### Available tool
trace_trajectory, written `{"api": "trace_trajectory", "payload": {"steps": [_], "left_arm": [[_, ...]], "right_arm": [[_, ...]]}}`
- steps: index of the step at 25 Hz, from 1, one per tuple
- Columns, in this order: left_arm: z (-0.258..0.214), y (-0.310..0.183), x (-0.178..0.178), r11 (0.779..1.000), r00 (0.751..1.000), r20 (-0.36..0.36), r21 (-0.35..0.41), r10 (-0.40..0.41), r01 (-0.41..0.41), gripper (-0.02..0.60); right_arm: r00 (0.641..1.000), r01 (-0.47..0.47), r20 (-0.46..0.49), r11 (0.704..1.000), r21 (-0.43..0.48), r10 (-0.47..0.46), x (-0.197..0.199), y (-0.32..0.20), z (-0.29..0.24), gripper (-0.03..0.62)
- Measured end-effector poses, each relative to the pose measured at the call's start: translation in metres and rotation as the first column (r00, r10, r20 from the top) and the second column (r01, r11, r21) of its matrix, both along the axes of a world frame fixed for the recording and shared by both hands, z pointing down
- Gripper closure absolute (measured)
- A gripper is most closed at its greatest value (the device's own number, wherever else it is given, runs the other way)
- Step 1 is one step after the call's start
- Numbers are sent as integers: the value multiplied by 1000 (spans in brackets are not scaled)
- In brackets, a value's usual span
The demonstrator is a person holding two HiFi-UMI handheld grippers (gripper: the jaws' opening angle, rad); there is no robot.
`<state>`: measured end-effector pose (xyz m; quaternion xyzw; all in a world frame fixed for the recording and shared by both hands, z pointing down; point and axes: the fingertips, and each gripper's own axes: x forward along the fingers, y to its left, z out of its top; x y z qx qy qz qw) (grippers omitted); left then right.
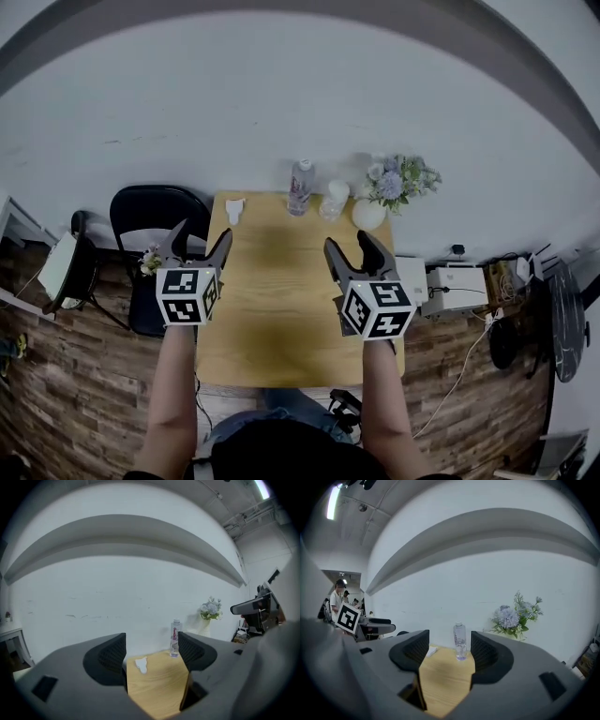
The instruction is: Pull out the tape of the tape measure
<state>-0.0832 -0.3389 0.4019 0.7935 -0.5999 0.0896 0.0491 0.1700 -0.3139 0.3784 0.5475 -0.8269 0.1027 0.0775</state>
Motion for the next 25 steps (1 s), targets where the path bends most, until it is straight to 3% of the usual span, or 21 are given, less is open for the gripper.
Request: {"api": "trace_trajectory", "payload": {"steps": [9,19,25], "left_arm": [[69,-79,0,990,998,-13,-127,-68,66,230],[152,-137,-5,963,995,-37,-258,-94,81,241],[195,-163,-4,945,997,15,-320,-73,74,264]], "right_arm": [[998,55,-6,996,-71,-56,-9,-75,39,318],[1000,7,-7,989,-147,-8,-22,-121,91,318],[1000,0,-13,983,-183,-2,-34,-131,119,318]]}}
